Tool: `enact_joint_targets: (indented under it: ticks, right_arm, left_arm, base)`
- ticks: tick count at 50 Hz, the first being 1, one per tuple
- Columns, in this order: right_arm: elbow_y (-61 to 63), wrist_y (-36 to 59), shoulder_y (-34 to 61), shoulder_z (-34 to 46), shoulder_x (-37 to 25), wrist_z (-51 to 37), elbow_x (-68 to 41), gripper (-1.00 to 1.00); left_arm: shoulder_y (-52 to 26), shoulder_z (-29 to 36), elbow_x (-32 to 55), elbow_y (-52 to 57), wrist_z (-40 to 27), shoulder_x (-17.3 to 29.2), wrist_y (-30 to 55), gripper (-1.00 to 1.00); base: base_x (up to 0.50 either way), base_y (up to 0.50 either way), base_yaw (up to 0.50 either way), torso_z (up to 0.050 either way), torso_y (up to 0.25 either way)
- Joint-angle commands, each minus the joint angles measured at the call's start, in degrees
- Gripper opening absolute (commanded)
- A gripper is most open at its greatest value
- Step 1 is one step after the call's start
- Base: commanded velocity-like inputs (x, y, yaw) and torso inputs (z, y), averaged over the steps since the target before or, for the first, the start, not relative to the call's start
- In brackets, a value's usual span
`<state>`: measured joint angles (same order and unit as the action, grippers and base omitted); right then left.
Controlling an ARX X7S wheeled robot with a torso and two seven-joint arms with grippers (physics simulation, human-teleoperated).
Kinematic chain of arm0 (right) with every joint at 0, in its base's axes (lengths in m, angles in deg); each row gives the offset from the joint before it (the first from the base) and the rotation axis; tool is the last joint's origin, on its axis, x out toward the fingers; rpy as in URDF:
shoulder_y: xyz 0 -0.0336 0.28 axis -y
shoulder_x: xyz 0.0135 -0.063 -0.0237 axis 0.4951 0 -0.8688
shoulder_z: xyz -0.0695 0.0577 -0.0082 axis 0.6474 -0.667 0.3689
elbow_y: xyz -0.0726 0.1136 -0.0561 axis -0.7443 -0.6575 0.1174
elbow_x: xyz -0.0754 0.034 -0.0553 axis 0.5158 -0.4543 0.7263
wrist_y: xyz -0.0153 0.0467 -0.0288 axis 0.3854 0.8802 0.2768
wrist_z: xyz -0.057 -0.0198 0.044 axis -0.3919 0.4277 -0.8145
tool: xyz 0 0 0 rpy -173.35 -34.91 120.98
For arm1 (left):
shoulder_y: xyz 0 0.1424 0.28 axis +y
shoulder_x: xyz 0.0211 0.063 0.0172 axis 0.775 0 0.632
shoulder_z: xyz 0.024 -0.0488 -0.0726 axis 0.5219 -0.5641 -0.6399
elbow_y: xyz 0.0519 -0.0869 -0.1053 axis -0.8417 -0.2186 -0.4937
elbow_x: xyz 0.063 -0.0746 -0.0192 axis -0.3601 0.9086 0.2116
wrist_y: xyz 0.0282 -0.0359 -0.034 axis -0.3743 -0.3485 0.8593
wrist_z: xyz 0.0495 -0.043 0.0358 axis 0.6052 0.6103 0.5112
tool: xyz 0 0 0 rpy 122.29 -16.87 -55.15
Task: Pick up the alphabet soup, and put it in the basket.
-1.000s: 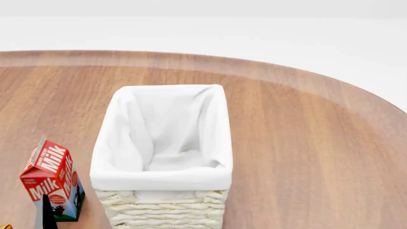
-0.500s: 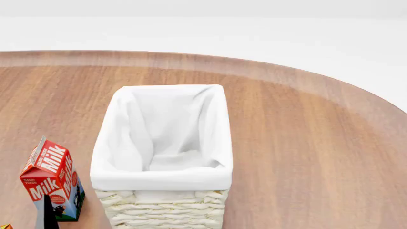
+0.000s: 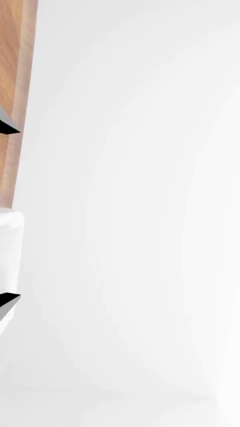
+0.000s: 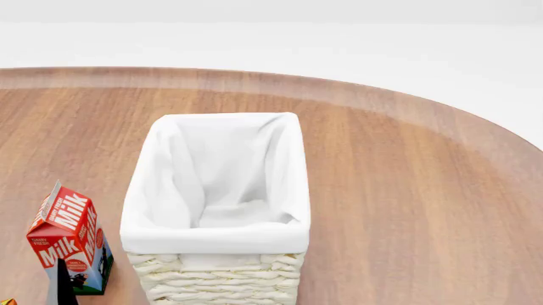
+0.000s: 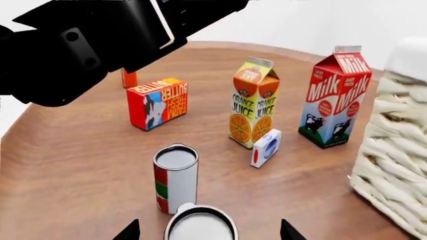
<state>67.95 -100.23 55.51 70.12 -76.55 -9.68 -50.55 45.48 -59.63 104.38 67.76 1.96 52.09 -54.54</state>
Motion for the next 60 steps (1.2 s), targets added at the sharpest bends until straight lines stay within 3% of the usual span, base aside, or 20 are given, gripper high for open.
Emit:
enact_joint_targets:
  ticks: [1,60]
  right_arm:
    - [-0.31,0.83,0.38,0.05,0.35,-1.6,2.36,1.0]
    - [-4.36,4.73,3.74,3.65,4.03,-1.92,7.79,1.0]
  left_arm:
    - [0.05,0.18,0.01,0.21,-0.2,0.15,0.02,1.0]
    - [0.13,0.75,-0.13,0.29,-1.13,0.74,-0.75,1.0]
  base:
    - [0.0,0.0,0.0,0.0,0.0]
    - [0.0,0.0,0.0,0.0,0.0]
